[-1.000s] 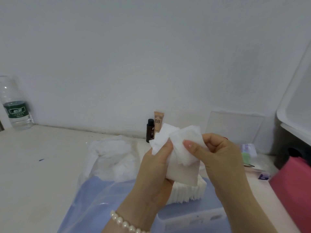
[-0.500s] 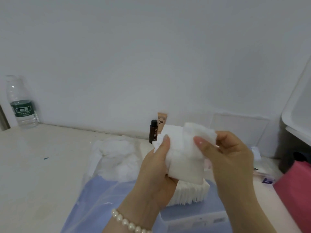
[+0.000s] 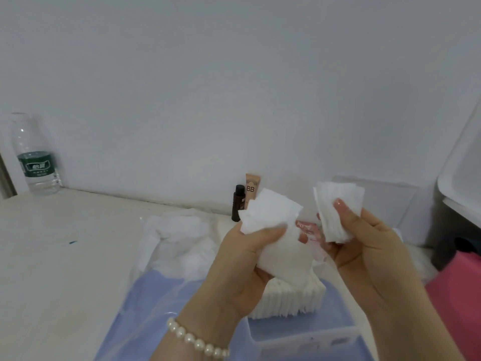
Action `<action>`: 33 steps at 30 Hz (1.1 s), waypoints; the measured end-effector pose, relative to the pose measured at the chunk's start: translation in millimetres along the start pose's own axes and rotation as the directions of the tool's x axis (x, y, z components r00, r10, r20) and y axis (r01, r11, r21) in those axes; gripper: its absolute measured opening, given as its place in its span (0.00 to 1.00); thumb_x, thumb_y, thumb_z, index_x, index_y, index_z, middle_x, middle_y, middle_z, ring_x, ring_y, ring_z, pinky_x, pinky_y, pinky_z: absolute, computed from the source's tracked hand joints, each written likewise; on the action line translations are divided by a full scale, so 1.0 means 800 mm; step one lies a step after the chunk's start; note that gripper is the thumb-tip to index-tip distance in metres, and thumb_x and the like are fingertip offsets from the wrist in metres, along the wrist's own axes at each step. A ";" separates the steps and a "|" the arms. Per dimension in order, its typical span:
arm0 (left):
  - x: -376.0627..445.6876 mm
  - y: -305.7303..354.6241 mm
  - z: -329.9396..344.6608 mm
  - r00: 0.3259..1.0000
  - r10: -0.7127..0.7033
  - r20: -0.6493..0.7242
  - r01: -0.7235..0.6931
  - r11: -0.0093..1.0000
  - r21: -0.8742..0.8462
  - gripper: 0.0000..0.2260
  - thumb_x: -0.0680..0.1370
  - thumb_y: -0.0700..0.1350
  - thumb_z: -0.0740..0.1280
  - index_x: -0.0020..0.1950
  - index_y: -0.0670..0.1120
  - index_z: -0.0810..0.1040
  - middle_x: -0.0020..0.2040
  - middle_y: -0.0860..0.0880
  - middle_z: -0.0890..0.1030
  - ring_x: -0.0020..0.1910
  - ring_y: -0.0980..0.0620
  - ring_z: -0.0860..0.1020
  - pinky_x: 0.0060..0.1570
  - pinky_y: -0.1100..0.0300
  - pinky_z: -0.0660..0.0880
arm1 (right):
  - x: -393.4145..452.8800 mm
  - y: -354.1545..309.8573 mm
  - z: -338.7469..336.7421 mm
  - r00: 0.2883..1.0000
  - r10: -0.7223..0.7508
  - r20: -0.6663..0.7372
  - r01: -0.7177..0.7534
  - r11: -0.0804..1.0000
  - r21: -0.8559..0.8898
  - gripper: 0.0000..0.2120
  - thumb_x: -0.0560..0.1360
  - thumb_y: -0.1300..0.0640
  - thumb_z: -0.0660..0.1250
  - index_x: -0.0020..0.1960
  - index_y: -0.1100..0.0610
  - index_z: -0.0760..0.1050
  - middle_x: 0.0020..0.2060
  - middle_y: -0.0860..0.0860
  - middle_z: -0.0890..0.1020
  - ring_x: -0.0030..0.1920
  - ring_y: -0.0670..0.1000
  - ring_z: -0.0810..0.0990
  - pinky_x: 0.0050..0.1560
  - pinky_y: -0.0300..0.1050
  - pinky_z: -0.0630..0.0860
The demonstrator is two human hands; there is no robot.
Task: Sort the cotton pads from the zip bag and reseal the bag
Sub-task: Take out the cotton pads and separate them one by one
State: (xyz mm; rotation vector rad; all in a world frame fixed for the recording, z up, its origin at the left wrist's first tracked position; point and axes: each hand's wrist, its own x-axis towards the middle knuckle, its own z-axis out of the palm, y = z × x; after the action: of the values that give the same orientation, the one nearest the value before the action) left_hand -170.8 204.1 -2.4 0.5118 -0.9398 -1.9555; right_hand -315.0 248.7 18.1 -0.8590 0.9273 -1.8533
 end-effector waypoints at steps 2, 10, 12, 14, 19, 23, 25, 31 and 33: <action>0.001 -0.001 -0.005 0.997 -0.015 0.080 0.007 0.995 0.102 0.23 0.66 0.32 0.72 0.60 0.38 0.77 0.54 0.38 0.82 0.51 0.40 0.80 0.52 0.44 0.78 | -0.002 -0.003 -0.003 0.999 -0.042 0.010 0.042 0.997 -0.069 0.13 0.57 0.51 0.74 0.39 0.57 0.84 0.37 0.54 0.84 0.37 0.51 0.83 0.39 0.44 0.81; -0.002 -0.002 -0.012 0.968 -0.076 0.238 -0.012 0.937 0.350 0.11 0.68 0.34 0.68 0.48 0.42 0.83 0.47 0.39 0.83 0.45 0.42 0.82 0.51 0.46 0.78 | -0.014 -0.006 0.007 0.991 -0.103 0.082 0.129 0.881 -0.455 0.17 0.53 0.49 0.75 0.38 0.57 0.82 0.35 0.56 0.84 0.34 0.54 0.81 0.33 0.47 0.79; -0.001 -0.002 -0.012 0.970 -0.072 0.232 -0.018 0.930 0.366 0.11 0.68 0.34 0.68 0.49 0.42 0.82 0.46 0.39 0.83 0.45 0.42 0.82 0.50 0.47 0.78 | -0.013 -0.004 0.009 0.992 -0.106 0.069 0.126 0.875 -0.468 0.13 0.55 0.53 0.73 0.36 0.58 0.81 0.32 0.55 0.84 0.31 0.53 0.81 0.29 0.44 0.78; -0.002 0.000 -0.013 0.971 -0.077 0.226 -0.015 0.926 0.378 0.13 0.68 0.35 0.68 0.52 0.39 0.81 0.47 0.38 0.83 0.46 0.41 0.81 0.51 0.46 0.78 | -0.013 -0.002 0.009 0.992 -0.106 0.063 0.124 0.863 -0.490 0.11 0.55 0.54 0.73 0.35 0.57 0.80 0.32 0.54 0.84 0.31 0.52 0.81 0.29 0.43 0.79; -0.003 0.004 -0.012 0.967 -0.094 0.236 -0.001 0.927 0.374 0.13 0.67 0.35 0.69 0.50 0.42 0.82 0.49 0.39 0.83 0.46 0.42 0.82 0.51 0.48 0.78 | -0.007 0.006 0.007 0.987 -0.146 0.061 0.155 0.815 -0.559 0.07 0.57 0.54 0.76 0.34 0.53 0.81 0.35 0.54 0.84 0.38 0.55 0.80 0.39 0.51 0.78; -0.004 0.006 -0.013 0.964 -0.092 0.248 -0.005 0.932 0.363 0.12 0.68 0.33 0.68 0.49 0.43 0.83 0.50 0.38 0.83 0.47 0.42 0.82 0.50 0.48 0.79 | -0.005 0.010 0.003 0.983 -0.167 0.074 0.172 0.710 -0.683 0.15 0.65 0.59 0.75 0.50 0.48 0.79 0.46 0.50 0.81 0.46 0.50 0.78 0.41 0.39 0.76; -0.004 0.007 -0.014 0.961 -0.102 0.259 0.003 0.935 0.355 0.14 0.68 0.31 0.67 0.52 0.41 0.82 0.50 0.38 0.83 0.47 0.41 0.82 0.50 0.49 0.80 | -0.005 0.009 0.003 0.983 -0.154 0.097 0.178 0.703 -0.689 0.14 0.66 0.59 0.74 0.50 0.47 0.79 0.47 0.48 0.81 0.46 0.47 0.78 0.39 0.33 0.75; -0.002 0.004 -0.013 0.947 -0.132 0.293 0.043 0.955 0.294 0.18 0.67 0.28 0.66 0.55 0.39 0.80 0.53 0.36 0.81 0.53 0.38 0.80 0.53 0.49 0.78 | -0.006 0.010 0.008 0.950 -0.298 0.098 0.284 0.684 -0.672 0.13 0.64 0.63 0.75 0.37 0.46 0.78 0.38 0.43 0.83 0.35 0.42 0.78 0.34 0.32 0.75; 0.000 0.001 -0.013 0.953 -0.136 0.269 0.062 0.961 0.268 0.16 0.67 0.28 0.67 0.53 0.39 0.81 0.53 0.36 0.82 0.52 0.38 0.81 0.52 0.49 0.79 | -0.006 0.010 0.008 0.936 -0.346 0.068 0.296 0.665 -0.685 0.12 0.65 0.62 0.75 0.35 0.46 0.78 0.38 0.41 0.82 0.35 0.44 0.78 0.34 0.36 0.76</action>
State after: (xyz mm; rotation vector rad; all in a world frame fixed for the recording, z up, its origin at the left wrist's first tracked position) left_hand -163.4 199.9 -8.3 0.4349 -1.3881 -2.0452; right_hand -304.7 248.5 13.3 -1.5014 1.6557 -1.8341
